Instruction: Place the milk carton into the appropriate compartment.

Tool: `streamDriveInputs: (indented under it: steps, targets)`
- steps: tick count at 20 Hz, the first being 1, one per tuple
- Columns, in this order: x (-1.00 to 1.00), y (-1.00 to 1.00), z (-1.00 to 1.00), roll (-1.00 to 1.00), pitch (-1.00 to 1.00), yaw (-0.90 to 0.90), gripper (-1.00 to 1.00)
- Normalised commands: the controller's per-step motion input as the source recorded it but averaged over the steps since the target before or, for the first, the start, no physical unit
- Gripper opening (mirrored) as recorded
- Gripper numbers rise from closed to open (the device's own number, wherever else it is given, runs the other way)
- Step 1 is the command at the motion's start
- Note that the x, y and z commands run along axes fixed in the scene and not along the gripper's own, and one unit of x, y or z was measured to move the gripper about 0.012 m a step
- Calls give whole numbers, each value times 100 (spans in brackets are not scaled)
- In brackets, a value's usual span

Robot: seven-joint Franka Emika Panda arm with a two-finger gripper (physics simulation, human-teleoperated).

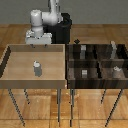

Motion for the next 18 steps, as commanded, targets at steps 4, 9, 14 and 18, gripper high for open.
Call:
streamDriveInputs:
  steps: [4,9,14,18]
  targets:
    - [100,0,0,0,0,0,100]
    - [80,0,0,0,0,0,100]
    - [0,-20,0,0,0,0,100]
    - [25,0,0,0,0,0,100]
